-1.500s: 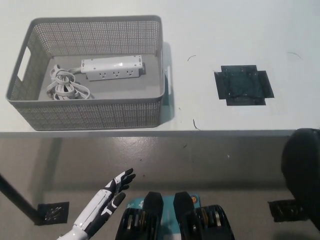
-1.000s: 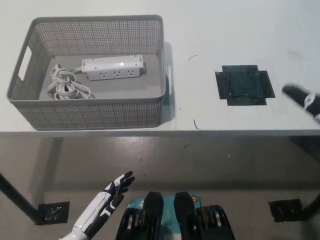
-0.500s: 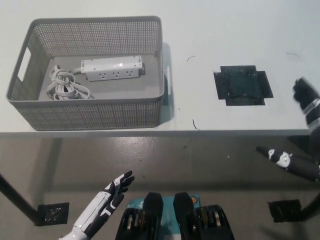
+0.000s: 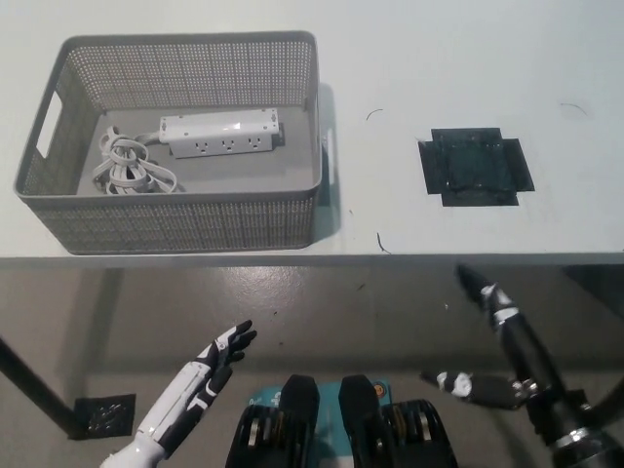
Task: Use the right hand to pick up a power strip and put it into a container on the left side
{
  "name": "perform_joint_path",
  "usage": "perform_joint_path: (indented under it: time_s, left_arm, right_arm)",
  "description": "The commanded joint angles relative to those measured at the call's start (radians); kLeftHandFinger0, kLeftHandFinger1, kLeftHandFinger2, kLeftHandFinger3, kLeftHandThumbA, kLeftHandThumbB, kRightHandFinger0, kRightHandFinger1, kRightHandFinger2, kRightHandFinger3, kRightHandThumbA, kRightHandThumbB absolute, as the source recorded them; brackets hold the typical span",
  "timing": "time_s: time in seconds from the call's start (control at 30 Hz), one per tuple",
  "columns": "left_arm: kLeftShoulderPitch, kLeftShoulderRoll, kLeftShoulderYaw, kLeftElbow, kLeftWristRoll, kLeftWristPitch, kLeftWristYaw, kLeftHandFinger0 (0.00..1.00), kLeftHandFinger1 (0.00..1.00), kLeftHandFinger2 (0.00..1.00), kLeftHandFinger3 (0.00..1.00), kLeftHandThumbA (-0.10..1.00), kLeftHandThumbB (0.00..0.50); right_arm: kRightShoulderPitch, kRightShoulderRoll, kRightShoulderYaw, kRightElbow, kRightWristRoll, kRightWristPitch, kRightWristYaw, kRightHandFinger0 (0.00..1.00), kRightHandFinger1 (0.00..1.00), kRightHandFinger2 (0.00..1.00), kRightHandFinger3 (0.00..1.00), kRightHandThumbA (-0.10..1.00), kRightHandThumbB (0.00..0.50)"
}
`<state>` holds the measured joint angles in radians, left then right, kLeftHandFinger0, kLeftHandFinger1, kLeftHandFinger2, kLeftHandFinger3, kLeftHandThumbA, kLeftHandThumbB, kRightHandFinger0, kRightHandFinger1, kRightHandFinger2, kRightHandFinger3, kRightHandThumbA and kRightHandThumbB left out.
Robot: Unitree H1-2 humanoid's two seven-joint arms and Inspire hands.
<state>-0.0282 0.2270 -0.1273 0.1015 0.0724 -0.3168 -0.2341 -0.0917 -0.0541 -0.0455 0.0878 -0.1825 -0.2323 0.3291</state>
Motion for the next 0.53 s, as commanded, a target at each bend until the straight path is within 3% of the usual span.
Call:
perform_joint_path:
  time_s: [0.0, 0.1, 0.3, 0.5]
  left_arm:
    - [-0.016, 0.001, 0.025, -0.013, 0.005, -0.057, 0.033, 1.0, 1.0, 1.0, 1.0, 1.0, 0.266]
    - [-0.026, -0.003, 0.046, -0.008, 0.008, -0.053, 0.044, 1.0, 1.0, 1.0, 1.0, 1.0, 0.282]
    - [-0.051, -0.001, 0.088, 0.02, 0.001, -0.064, 0.064, 1.0, 1.0, 1.0, 1.0, 1.0, 0.274]
    - [-0.067, -0.006, 0.112, 0.043, -0.016, -0.076, 0.061, 1.0, 1.0, 1.0, 1.0, 1.0, 0.265]
  right_arm:
    - [0.02, 0.031, 0.033, -0.013, 0.102, 0.002, -0.007, 1.0, 1.0, 1.0, 1.0, 1.0, 0.137]
    - [0.045, 0.061, 0.04, -0.029, 0.176, 0.034, 0.0, 1.0, 1.0, 1.0, 1.0, 1.0, 0.161]
    - [0.063, 0.081, 0.023, -0.044, 0.227, 0.063, -0.022, 1.0, 1.0, 1.0, 1.0, 1.0, 0.124]
    - [0.044, 0.065, 0.022, -0.025, 0.233, 0.075, -0.027, 1.0, 1.0, 1.0, 1.0, 1.0, 0.127]
